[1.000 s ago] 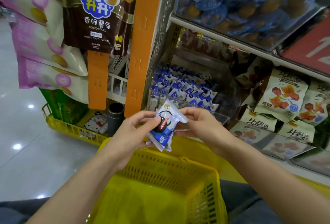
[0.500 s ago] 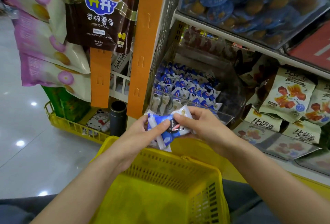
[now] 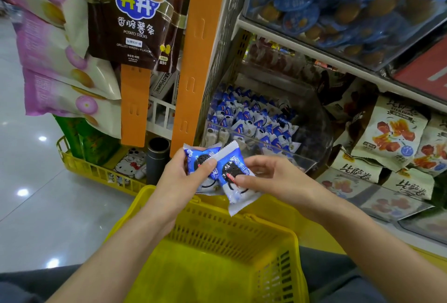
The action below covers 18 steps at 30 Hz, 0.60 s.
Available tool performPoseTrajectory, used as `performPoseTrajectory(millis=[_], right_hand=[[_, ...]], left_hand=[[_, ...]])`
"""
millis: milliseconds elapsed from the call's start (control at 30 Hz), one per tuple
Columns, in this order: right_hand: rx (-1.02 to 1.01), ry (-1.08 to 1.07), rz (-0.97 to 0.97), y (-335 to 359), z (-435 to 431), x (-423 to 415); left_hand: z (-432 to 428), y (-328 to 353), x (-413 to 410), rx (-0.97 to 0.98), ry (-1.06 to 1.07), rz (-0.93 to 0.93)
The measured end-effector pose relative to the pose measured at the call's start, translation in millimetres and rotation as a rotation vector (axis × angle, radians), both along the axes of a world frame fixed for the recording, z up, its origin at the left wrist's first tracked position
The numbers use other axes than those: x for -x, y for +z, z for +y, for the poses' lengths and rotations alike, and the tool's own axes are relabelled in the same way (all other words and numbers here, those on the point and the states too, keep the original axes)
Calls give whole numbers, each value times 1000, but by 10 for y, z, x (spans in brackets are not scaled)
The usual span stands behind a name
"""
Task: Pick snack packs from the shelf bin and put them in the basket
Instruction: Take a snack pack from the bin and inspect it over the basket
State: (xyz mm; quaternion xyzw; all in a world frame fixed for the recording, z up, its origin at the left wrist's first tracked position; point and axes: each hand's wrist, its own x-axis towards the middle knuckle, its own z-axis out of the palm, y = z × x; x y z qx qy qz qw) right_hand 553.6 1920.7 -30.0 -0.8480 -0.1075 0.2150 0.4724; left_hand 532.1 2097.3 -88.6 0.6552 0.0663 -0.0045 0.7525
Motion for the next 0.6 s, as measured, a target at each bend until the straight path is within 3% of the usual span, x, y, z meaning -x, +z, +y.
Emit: performPoseTrajectory(millis=[133,233,333,433,600], right_hand=[[-15,-63,-49,141,-49,-117],[20,-297,-346,278,-145,-432],[233,-381,-529,348,-192,-748],[537,-298,-447,358,-187,-959],[733,-168,-283,363,-119,-1185]], left_hand=[[15,16,-24,43,30,73],[29,12,-47,72,52,137],[20,22,-49,101,47,190],[18,36,-63,110,34,216],[17,33,-83,109,26,220]])
